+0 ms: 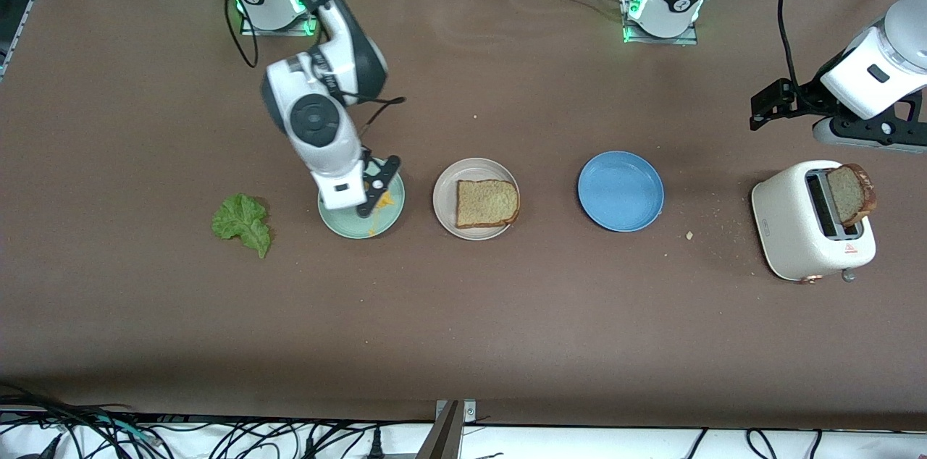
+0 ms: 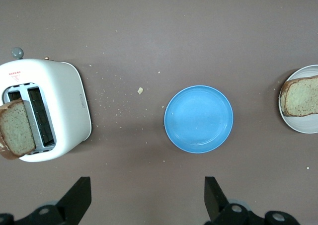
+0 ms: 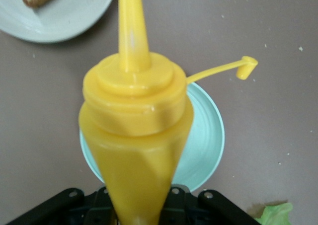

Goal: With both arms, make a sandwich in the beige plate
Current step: 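Tilt the mustard bottle over the bread with the right gripper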

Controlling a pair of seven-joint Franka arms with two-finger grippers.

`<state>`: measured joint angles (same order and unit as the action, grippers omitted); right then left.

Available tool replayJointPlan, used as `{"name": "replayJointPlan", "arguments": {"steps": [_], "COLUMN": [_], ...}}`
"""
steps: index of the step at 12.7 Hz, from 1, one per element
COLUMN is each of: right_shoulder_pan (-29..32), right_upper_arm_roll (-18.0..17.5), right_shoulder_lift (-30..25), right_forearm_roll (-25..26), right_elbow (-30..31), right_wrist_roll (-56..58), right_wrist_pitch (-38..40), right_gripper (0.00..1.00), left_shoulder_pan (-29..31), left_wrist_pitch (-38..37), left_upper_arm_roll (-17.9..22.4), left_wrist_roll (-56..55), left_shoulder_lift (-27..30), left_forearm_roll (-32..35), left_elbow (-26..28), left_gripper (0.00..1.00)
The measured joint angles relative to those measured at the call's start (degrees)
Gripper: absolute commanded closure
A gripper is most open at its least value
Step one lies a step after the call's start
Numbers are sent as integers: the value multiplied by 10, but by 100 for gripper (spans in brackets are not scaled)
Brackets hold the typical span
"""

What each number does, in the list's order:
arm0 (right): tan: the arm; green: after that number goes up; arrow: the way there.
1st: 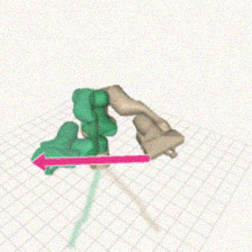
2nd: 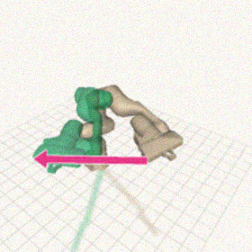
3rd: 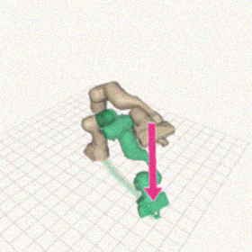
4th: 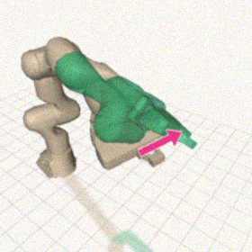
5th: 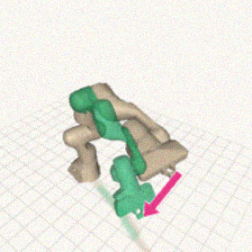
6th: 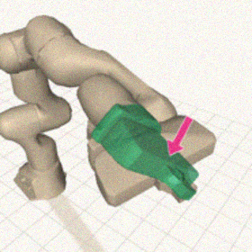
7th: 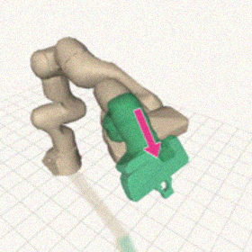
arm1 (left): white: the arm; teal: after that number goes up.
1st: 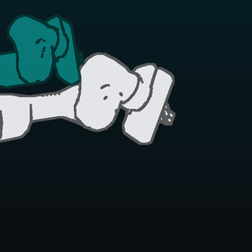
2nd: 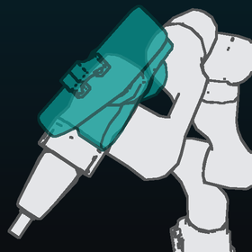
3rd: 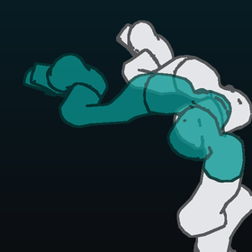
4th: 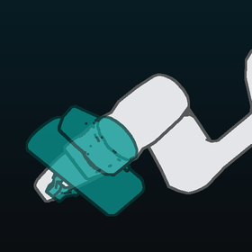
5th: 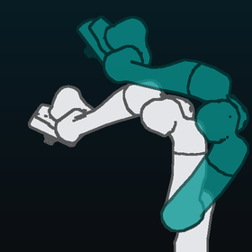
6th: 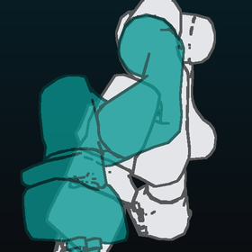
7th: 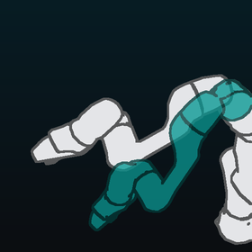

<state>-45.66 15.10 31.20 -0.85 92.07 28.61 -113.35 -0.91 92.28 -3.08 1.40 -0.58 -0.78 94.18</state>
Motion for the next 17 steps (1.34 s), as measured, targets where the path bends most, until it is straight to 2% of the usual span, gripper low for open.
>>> {"name": "replayJointPlan", "arguments": {"steps": [3, 5, 7, 10, 17], "right_shoulder_pan": [-115, -165, -200, -240, -241], "right_upper_arm_roll": [78, 113, 145, 184, 191], "right_shoulder_lift": [117, 202, 264, 314, 318], "right_forearm_roll": [8, 9, 10, 11, 12], "right_elbow": [-148, -239, -292, -312, -322], "right_wrist_roll": [-76, -110, -119, -121, -121], "right_wrist_pitch": [109, 172, 200, 211, 216], "right_gripper": [100, 100, 100, 100, 100], "left_shoulder_pan": [0, 0, 0, 0, 0], "left_wrist_pitch": [0, 0, 0, 0, 0], "left_upper_arm_roll": [0, 0, 0, 0, 0], "left_wrist_roll": [0, 0, 0, 0, 0], "left_shoulder_lift": [0, 0, 0, 0, 0], "left_forearm_roll": [0, 0, 0, 0, 0], "left_elbow": [0, 0, 0, 0, 0], "left_gripper": [0, 0, 0, 0, 0]}}
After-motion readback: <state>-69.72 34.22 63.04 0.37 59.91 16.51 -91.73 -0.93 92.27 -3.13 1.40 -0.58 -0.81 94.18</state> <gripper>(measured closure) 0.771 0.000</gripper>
